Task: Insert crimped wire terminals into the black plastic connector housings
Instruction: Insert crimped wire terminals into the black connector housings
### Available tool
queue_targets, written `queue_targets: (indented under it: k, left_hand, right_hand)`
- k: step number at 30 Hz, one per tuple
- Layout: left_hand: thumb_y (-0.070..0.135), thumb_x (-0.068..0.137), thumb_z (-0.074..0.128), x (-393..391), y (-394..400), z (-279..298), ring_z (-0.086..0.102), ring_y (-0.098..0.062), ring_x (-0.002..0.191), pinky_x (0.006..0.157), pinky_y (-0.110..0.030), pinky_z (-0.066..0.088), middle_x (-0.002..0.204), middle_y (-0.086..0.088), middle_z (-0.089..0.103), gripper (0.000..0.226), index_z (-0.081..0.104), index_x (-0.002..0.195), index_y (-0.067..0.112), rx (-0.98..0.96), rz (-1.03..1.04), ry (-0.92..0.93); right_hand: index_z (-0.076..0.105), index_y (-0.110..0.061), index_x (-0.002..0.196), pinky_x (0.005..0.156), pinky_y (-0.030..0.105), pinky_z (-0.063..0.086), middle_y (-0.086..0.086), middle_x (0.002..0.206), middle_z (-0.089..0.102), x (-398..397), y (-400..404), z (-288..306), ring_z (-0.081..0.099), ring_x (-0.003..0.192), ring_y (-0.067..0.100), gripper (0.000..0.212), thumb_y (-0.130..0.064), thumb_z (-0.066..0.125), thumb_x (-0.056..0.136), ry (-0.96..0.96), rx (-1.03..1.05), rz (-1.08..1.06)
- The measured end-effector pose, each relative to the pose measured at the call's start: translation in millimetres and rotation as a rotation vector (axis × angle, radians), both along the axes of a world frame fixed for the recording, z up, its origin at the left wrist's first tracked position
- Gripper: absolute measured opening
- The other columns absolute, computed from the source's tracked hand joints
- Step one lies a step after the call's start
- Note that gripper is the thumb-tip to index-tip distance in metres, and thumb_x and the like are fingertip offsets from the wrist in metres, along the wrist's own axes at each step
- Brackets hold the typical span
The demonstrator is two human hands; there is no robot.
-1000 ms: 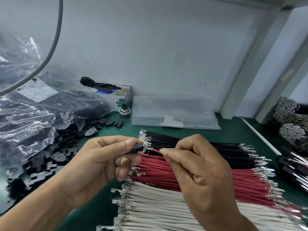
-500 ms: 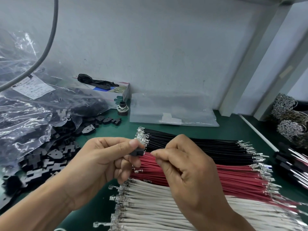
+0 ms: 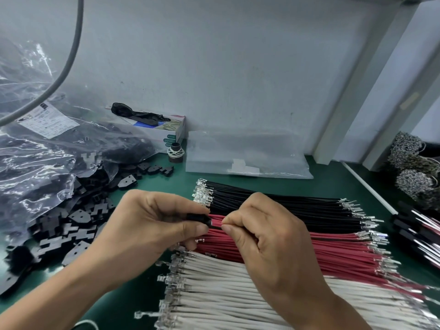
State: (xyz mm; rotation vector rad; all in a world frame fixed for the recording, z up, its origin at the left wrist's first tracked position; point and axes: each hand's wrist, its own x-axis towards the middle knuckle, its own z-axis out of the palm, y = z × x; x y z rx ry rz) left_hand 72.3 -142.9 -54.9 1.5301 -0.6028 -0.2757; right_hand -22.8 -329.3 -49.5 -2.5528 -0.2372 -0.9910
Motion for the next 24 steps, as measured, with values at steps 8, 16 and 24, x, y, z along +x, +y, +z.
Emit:
queue_targets:
  k: [8,16,24]
  left_hand:
    - [0.014,0.066,0.087,-0.4,-2.5,-2.2,0.069,-0.020,0.054,0.057,-0.023,0.056,0.068,-0.012,0.075,0.024,0.085,0.089,0.021,-0.032,0.031,-0.159]
    - [0.029,0.065,0.087,6.4,0.0,-9.6,0.067,-0.023,0.056,0.057,-0.030,0.058,0.071,-0.011,0.075,0.025,0.083,0.089,0.035,-0.012,0.175,-0.219]
    - [0.031,0.065,0.087,6.1,-0.5,-10.9,0.066,-0.025,0.055,0.055,-0.026,0.055,0.068,-0.010,0.075,0.026,0.083,0.091,0.035,-0.006,0.157,-0.202]
  right_hand:
    - [0.073,-0.022,0.086,0.061,0.028,0.050,-0.013,0.084,0.059,-1.4,-2.0,9.2,0.057,0.075,0.008,0.014,-0.032,0.066,0.092,-0.016,-0.090,-0.048]
    - [0.069,-0.035,0.097,0.068,0.025,0.044,-0.019,0.091,0.064,-12.9,11.8,15.0,0.055,0.087,0.001,0.020,-0.049,0.065,0.083,0.339,-0.194,0.003]
    - [0.071,-0.039,0.092,0.077,0.022,0.047,-0.024,0.094,0.063,-11.8,8.0,8.2,0.059,0.091,-0.002,0.017,-0.041,0.079,0.077,0.477,0.149,0.020]
